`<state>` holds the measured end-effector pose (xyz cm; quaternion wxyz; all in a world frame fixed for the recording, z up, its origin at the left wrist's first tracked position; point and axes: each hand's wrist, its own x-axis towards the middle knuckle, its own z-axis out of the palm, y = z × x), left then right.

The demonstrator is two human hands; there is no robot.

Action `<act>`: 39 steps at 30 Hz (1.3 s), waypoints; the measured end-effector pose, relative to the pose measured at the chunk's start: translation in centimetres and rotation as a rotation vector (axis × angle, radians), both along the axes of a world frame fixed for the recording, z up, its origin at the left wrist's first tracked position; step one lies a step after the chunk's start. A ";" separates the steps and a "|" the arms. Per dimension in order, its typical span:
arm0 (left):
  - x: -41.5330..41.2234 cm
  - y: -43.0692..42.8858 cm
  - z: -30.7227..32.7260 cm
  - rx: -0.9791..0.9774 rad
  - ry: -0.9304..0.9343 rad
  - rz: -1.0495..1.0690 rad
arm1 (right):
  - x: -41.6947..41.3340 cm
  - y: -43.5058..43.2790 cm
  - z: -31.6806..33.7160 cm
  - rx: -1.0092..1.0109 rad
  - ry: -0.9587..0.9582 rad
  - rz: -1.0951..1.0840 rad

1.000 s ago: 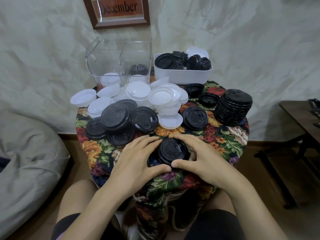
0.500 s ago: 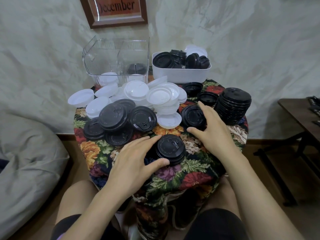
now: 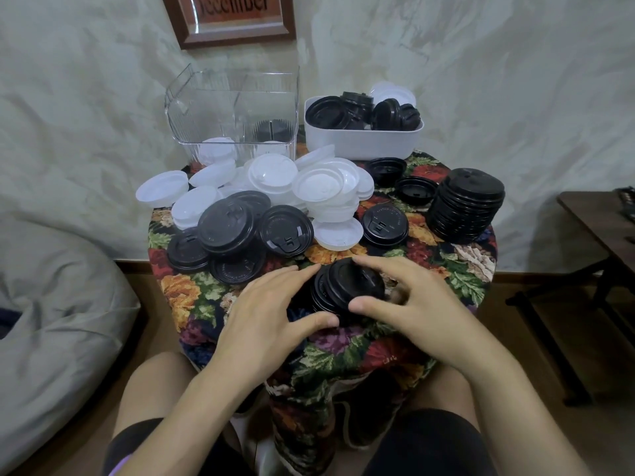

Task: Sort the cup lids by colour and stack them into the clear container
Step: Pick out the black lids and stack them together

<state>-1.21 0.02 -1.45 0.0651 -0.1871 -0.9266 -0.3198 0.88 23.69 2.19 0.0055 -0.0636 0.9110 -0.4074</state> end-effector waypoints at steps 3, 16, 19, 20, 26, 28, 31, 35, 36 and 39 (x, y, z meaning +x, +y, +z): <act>0.0 -0.1 0.2 0.000 -0.030 -0.001 | 0.6 -0.8 -0.7 0.059 0.014 -0.006; -0.2 -0.6 -0.1 -0.035 -0.012 -0.064 | 1.0 -2.3 -0.8 0.108 -0.006 -0.102; -0.2 -0.4 -0.2 -0.018 0.017 -0.048 | 1.1 -2.0 -0.4 0.077 0.014 -0.203; -0.1 -0.3 -0.3 -0.027 0.031 -0.040 | 1.2 -1.9 -0.2 0.082 0.011 -0.232; 0.2 -0.1 -0.1 0.017 0.027 -0.038 | 1.3 -2.1 -0.4 0.121 -0.030 -0.183; 0.2 -0.5 0.1 0.069 -0.041 -0.046 | 1.1 -2.3 -0.4 0.102 -0.021 -0.164; 0.0 -1.0 0.0 0.108 -0.101 -0.065 | 0.9 -2.4 -0.7 0.068 -0.008 -0.124; -0.3 -0.9 0.0 0.005 -0.056 -0.091 | 1.0 -2.2 -0.9 -0.022 0.008 -0.109; -0.4 -0.7 -0.1 -0.036 -0.033 -0.092 | 1.0 -2.1 -0.8 -0.033 0.004 -0.107; -0.4 -0.1 -0.2 -0.069 0.006 -0.060 | 0.9 -1.9 -0.7 -0.033 -0.007 -0.107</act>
